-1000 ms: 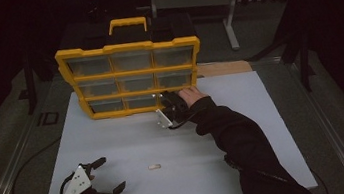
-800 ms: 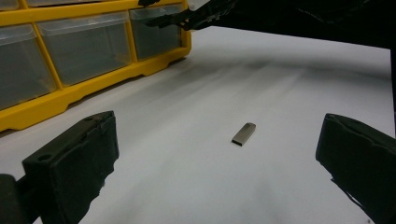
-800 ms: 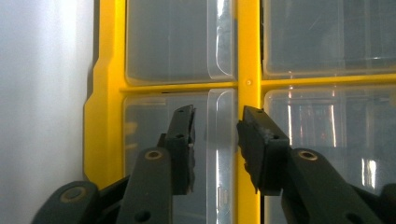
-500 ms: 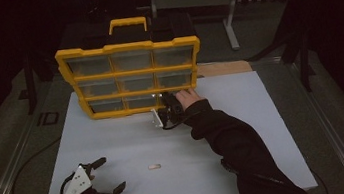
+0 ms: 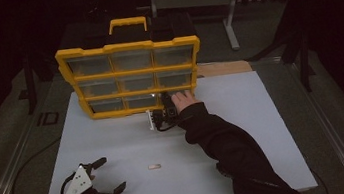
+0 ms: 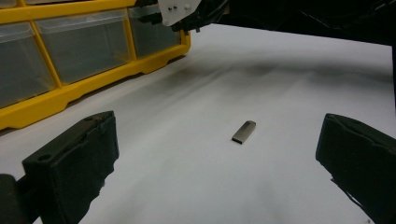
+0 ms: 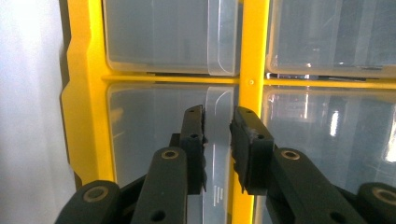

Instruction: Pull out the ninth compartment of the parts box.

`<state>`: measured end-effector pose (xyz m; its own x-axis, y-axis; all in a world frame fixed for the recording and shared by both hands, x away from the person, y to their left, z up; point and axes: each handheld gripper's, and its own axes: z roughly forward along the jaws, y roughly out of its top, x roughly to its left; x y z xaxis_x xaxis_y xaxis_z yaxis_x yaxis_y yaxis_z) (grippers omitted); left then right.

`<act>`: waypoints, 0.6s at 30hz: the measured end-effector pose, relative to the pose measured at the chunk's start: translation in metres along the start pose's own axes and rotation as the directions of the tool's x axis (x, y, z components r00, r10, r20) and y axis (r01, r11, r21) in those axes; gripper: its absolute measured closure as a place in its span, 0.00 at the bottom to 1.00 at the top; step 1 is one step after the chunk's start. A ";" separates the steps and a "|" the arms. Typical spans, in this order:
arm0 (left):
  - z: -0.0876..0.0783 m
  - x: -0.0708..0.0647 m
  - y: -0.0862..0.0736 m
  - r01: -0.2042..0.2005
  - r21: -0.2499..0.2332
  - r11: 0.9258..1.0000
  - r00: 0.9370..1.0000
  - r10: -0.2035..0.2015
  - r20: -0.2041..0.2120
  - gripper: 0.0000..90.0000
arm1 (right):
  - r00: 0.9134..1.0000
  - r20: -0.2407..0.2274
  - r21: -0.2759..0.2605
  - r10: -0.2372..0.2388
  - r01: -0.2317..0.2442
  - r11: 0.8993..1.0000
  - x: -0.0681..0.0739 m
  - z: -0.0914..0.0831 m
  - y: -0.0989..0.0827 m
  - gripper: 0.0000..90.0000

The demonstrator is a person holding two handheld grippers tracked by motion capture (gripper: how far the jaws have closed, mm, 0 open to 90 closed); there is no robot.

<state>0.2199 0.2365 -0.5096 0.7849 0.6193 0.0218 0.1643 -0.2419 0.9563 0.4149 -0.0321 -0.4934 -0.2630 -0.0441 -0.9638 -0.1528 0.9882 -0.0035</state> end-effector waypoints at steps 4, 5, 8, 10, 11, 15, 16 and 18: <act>0.001 0.000 0.000 -0.001 0.003 1.000 1.000 0.001 0.001 0.00 | 1.000 -0.004 0.020 0.008 -0.007 1.000 -0.001 0.000 0.003 0.84; 0.001 0.000 0.000 -0.002 0.004 1.000 1.000 0.002 0.002 0.00 | 1.000 -0.013 0.032 0.011 -0.011 0.999 -0.001 0.000 0.004 0.84; 0.001 0.000 0.000 -0.003 0.004 1.000 1.000 0.003 0.001 0.00 | 1.000 -0.004 0.040 -0.015 0.015 0.999 0.000 0.000 0.005 0.84; 0.001 0.000 0.000 -0.003 0.005 1.000 1.000 0.003 0.002 0.00 | 1.000 0.009 0.039 -0.018 0.017 0.999 0.002 0.001 0.005 0.84; 0.001 -0.001 0.000 -0.003 0.004 1.000 1.000 0.003 0.002 0.00 | 0.999 0.031 0.043 -0.027 0.026 0.999 0.005 0.001 0.005 0.84; 0.001 0.000 0.000 -0.002 0.005 1.000 1.000 0.002 0.002 0.00 | 0.998 0.047 0.043 -0.030 0.028 0.999 0.007 0.001 0.005 0.86; 0.001 0.000 0.000 -0.002 0.005 1.000 1.000 0.002 0.002 0.00 | 0.998 0.049 0.039 -0.034 0.032 0.999 0.007 0.001 0.005 0.86; 0.001 0.000 0.000 -0.001 0.004 1.000 1.000 0.001 0.001 0.00 | 0.998 0.057 0.033 -0.028 0.026 0.999 0.008 0.001 0.004 0.86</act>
<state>0.2199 0.2359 -0.5100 0.7858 0.6180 0.0222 0.1658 -0.2452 0.9552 0.4131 -0.0284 -0.5015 -0.2042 -0.0637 -0.9769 -0.1279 0.9911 -0.0379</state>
